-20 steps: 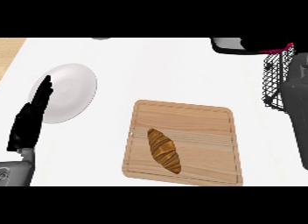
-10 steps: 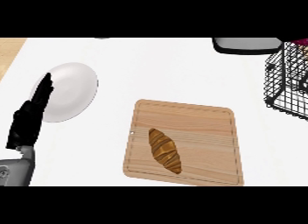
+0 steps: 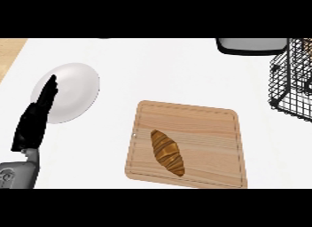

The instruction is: Pick the cupcake from the cutting board and place it in the tiered basket

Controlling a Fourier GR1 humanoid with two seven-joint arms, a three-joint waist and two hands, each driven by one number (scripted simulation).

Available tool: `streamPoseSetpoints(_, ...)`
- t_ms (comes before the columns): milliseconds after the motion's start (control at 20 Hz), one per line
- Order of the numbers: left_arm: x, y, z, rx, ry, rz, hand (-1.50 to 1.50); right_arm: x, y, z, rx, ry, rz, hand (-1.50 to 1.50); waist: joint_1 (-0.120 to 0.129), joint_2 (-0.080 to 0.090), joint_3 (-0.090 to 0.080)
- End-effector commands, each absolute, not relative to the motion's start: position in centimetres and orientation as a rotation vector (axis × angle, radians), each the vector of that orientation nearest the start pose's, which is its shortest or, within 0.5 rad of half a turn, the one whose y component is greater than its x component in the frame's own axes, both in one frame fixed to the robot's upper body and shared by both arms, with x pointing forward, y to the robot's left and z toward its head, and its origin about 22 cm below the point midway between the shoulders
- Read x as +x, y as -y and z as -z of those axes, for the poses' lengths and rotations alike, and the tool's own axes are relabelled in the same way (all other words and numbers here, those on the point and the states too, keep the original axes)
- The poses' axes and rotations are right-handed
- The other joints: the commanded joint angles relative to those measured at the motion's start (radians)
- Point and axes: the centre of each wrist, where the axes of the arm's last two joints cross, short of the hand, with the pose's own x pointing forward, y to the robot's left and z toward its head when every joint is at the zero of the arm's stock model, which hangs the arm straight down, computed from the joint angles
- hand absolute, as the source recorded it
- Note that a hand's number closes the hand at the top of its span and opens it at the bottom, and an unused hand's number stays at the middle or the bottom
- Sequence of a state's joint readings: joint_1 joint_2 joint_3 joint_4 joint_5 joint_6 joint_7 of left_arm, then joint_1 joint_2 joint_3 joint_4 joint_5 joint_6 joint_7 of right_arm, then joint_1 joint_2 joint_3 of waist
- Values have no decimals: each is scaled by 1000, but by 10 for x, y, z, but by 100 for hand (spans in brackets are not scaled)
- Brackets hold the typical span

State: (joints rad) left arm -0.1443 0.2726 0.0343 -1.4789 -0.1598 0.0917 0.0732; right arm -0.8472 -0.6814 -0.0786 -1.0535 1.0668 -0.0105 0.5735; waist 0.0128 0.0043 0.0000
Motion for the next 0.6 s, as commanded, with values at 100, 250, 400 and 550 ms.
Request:
streamPoseSetpoints(100,282,-295,-48,406,1537,257,0,392,398,-233,-1656,1028,-557,150,-1,-2,1)
streamPoseSetpoints(250,287,-285,-37,403,1527,249,0,392,405,-233,-1618,1043,-589,150,-4,-1,0)
streamPoseSetpoints(400,290,-295,-48,414,1553,244,0,399,404,-210,-1514,1050,-579,150,1,0,1)
streamPoseSetpoints(550,271,-302,-39,422,1522,233,0,384,436,-217,-1461,1067,-549,150,-1,-3,1)
